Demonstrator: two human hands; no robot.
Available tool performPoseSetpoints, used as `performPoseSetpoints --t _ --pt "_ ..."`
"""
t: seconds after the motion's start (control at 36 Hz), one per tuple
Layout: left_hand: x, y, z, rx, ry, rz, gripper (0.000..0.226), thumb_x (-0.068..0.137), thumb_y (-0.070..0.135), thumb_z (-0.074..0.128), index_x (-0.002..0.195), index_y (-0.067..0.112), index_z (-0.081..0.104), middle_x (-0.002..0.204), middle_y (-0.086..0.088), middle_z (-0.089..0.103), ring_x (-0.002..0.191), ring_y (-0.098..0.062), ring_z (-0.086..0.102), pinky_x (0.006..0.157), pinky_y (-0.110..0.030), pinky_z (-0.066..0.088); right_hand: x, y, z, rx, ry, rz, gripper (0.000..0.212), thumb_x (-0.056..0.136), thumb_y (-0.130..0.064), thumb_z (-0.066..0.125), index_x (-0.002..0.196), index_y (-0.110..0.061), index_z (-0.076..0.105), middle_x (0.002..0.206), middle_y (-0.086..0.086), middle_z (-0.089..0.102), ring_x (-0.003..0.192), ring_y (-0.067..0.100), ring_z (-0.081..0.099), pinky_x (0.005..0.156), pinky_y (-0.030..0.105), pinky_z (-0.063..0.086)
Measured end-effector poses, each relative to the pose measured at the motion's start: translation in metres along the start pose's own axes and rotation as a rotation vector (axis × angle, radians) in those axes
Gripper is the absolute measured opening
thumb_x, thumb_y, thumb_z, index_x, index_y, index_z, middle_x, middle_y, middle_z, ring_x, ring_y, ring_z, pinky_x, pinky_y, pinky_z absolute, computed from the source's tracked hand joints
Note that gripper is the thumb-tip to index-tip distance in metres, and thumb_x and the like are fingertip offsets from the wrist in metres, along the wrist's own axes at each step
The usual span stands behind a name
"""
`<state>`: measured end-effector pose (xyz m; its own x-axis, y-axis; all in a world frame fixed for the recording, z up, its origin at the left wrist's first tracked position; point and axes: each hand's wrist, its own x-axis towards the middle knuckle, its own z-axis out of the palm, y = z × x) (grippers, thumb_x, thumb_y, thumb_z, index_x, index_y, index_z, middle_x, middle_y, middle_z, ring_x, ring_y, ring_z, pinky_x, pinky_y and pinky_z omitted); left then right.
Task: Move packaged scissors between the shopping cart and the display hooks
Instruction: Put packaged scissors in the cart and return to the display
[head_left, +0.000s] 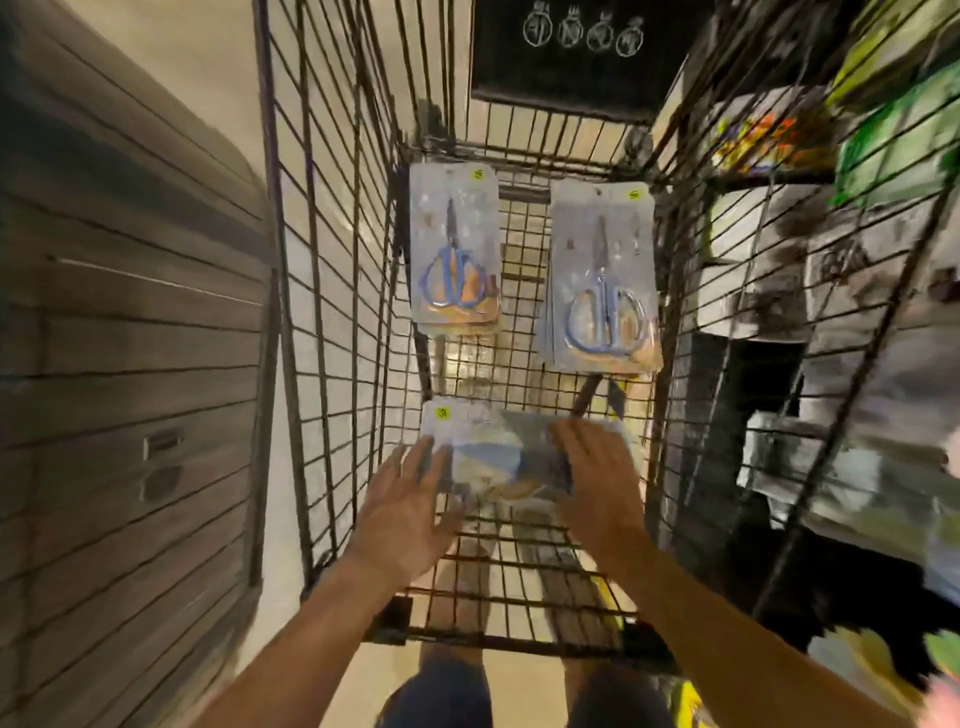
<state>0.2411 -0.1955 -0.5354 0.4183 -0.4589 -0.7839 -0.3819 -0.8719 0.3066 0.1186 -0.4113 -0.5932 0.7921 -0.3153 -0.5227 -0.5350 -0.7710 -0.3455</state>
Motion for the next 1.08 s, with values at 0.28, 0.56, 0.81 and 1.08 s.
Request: performPoseSetpoints --t 0.28,0.56,0.81,1.08 --pt "0.0 -0.009 -0.009 -0.119 -0.03 -0.021 0.077 0.101 0.05 0.047 0.16 0.033 0.002 0.169 0.002 0.007 0.155 -0.023 0.007 0.126 -0.044 0.019 0.0 -0.007 -0.012 0.015 -0.011 -0.043 0.086 0.065 -0.045 0.088 0.138 -0.021 0.051 0.135 0.005 0.059 0.126 0.03 0.054 0.111 0.053 0.042" --pt "-0.022 0.012 -0.038 -0.471 0.106 -0.021 0.068 0.101 0.043 0.054 0.156 0.044 0.015 0.154 0.02 0.03 0.143 -0.008 0.033 0.116 -0.032 0.033 -0.013 -0.031 -0.07 0.458 0.093 0.098 0.082 0.068 -0.059 0.075 0.14 -0.034 0.045 0.121 -0.01 0.054 0.108 0.015 0.058 0.087 0.044 0.056" --pt "-0.033 0.084 -0.064 -1.096 0.232 0.105 0.073 0.092 -0.014 0.058 0.143 0.031 0.03 0.114 0.013 0.06 0.083 0.016 0.066 0.069 -0.005 0.05 -0.044 -0.065 -0.079 0.967 0.152 0.192 0.091 0.071 -0.045 0.09 0.146 -0.048 0.038 0.142 -0.019 0.049 0.128 0.004 0.053 0.102 0.031 0.053" --pt "-0.022 0.058 -0.066 -1.147 0.339 0.11 0.101 0.078 -0.004 0.081 0.152 0.042 0.029 0.152 -0.001 0.049 0.134 -0.016 0.054 0.098 -0.028 0.055 -0.064 -0.056 -0.084 1.044 -0.121 0.152 0.077 0.087 -0.013 0.078 0.146 -0.044 0.041 0.123 -0.027 0.061 0.111 -0.004 0.062 0.089 0.015 0.054"
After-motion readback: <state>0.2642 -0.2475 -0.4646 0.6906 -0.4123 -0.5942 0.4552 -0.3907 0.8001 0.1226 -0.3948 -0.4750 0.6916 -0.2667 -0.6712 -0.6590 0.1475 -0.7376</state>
